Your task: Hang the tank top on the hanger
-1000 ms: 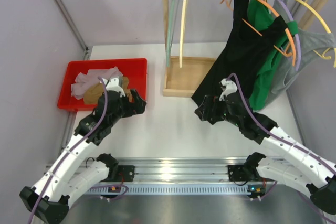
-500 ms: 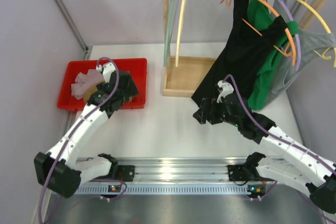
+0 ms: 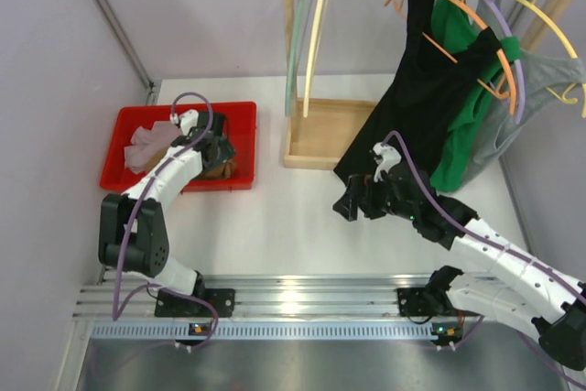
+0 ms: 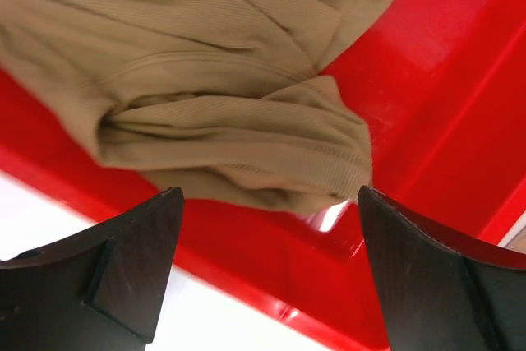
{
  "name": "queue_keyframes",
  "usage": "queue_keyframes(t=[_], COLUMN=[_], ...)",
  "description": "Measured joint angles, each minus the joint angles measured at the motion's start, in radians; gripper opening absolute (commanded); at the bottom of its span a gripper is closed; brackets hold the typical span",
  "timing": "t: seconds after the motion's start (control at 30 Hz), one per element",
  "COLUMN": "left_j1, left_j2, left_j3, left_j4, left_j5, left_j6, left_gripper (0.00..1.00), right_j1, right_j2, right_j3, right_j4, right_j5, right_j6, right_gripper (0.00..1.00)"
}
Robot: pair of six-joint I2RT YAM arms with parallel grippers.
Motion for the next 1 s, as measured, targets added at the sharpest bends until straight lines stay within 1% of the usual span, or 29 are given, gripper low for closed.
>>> queue_keyframes(t=[0.1,0.2,0.23,0.33,0.37,0.4,0.43,0.47,0.53,0.57,0.73,0.87,1.0], left_j1=[0.007,0.014,0.016,0.023,0.024,0.026,0.026,0.027,0.027,0.027,0.027,0.026,0.024], left_j2=[0.057,0.114,0.130,0.172,0.185,0.196,0.202,0.202,0.201,0.201,0.163,0.034,-0.105], left_j3=[0.002,0.002,0.003,0.010,0.014,0.017,0.020,0.021,0.030,0.035,0.092,0.142,0.240], left_j4=[0.053,0.099,0.111,0.150,0.158,0.167,0.171,0.172,0.171,0.172,0.114,0.054,-0.008], left_j5=[0.029,0.051,0.061,0.080,0.086,0.091,0.094,0.096,0.095,0.095,0.109,0.117,0.117], left_j6=[0.000,0.000,-0.001,-0.002,-0.003,-0.006,-0.008,-0.005,-0.002,0.000,0.020,0.053,0.094], left_gripper=[0.91,0.88,0.86,0.72,0.60,0.52,0.42,0.27,0.08,0.00,0.00,0.00,0.00], right_j1=[0.000,-0.001,-0.001,-0.001,-0.001,-0.001,-0.001,-0.001,-0.001,-0.001,-0.001,-0.001,-0.001], right_j2=[0.000,0.000,0.000,0.000,-0.001,-0.002,-0.003,-0.007,-0.015,-0.019,-0.026,-0.023,-0.005], right_j3=[0.000,0.000,0.000,0.000,0.000,0.000,0.000,0.000,0.000,0.000,0.000,0.000,0.000], right_j4=[0.000,0.000,0.000,0.000,0.000,0.000,0.000,0.000,0.000,0.000,0.000,0.000,0.000], right_j5=[-0.017,-0.031,-0.034,-0.043,-0.044,-0.046,-0.047,-0.047,-0.047,-0.048,-0.050,-0.051,-0.052], right_j6=[-0.006,-0.009,-0.010,-0.016,-0.018,-0.020,-0.021,-0.022,-0.023,-0.023,-0.024,-0.025,-0.033], right_gripper=[1.00,1.00,1.00,1.00,1.00,1.00,1.00,1.00,1.00,1.00,1.00,1.00,1.00])
